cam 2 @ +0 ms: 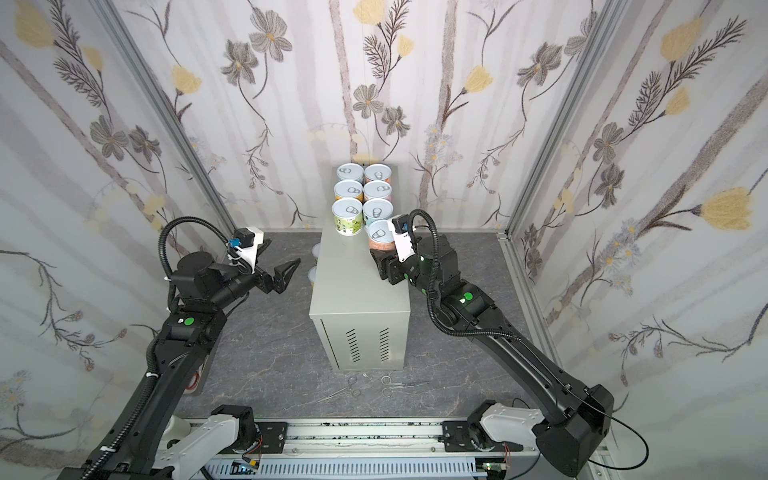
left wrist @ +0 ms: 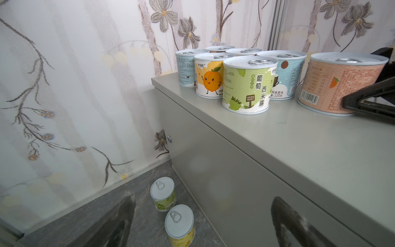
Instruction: Place and organize the canned foods onto the counter
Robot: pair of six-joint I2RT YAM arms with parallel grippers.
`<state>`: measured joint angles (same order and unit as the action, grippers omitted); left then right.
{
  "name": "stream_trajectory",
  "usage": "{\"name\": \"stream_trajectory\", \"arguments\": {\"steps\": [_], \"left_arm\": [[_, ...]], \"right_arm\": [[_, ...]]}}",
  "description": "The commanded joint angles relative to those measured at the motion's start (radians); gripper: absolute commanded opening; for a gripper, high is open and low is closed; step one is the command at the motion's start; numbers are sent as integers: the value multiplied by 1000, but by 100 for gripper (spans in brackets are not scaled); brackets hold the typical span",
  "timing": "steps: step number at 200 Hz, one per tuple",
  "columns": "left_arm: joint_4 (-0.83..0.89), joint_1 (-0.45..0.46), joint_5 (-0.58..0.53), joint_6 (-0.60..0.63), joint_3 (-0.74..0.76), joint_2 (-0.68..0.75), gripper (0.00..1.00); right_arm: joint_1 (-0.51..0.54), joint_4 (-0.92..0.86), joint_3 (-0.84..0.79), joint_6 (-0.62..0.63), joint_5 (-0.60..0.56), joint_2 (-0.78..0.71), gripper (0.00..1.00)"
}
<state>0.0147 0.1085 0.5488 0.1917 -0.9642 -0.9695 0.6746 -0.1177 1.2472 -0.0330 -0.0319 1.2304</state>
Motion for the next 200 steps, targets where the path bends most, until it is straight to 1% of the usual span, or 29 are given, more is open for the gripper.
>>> {"name": "stream_trajectory", "arguments": {"steps": [1,200], "left_arm": [[-28,-1,-4,12,4,3,100],[-29,-1,-4,12,11,11,100]], "right_arm": [[0,0,6,10,12,3,75],[1,-17,11,10,20,34,76]]}}
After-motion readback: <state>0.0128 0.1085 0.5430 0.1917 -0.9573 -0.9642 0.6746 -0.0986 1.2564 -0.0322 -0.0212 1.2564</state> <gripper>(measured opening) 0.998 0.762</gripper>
